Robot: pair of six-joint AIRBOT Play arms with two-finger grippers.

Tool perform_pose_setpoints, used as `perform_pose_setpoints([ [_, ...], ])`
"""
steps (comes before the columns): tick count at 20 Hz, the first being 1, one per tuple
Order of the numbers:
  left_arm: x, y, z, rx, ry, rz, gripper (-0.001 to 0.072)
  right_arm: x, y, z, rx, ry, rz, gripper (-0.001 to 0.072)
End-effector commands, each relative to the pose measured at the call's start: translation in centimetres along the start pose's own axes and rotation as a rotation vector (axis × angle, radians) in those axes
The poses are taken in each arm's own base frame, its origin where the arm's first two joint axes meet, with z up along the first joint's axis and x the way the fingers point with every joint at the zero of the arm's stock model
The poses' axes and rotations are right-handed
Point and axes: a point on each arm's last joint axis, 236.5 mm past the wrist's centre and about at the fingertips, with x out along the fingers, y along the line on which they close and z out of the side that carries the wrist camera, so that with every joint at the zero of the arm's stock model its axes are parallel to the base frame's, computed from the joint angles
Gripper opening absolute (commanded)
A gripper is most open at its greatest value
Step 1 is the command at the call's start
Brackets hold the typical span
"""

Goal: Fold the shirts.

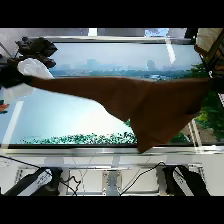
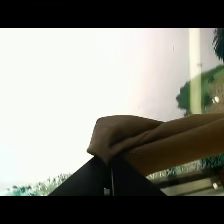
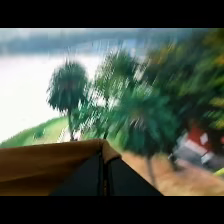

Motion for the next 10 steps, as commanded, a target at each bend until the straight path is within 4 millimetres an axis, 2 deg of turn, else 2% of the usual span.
perform_pose_setpoints([
  [1, 5.2, 0.6, -5.2, -0.067, 0.216, -0.111, 0.0011, 4.8, 2.2, -3.6, 0.057, 0.153, 0.151, 0.0025],
  [6, 5.4, 0.9, -4.0, -0.065, 0.163, -0.099, 0.0012, 4.8, 3.4, -1.4, 0.089, 0.065, 0.207, 0.0025],
  [8, 5.7, 1.6, -2.3, -0.030, 0.087, -0.074, 0.0012, 5.0, 2.8, -0.1, 0.058, 0.006, 0.183, 0.0025],
  [10, 5.8, 2.6, 0.4, 0.005, -0.029, -0.035, 0.0013, 5.2, 1.7, 2.6, 0.068, -0.109, 0.144, 0.0025],
])
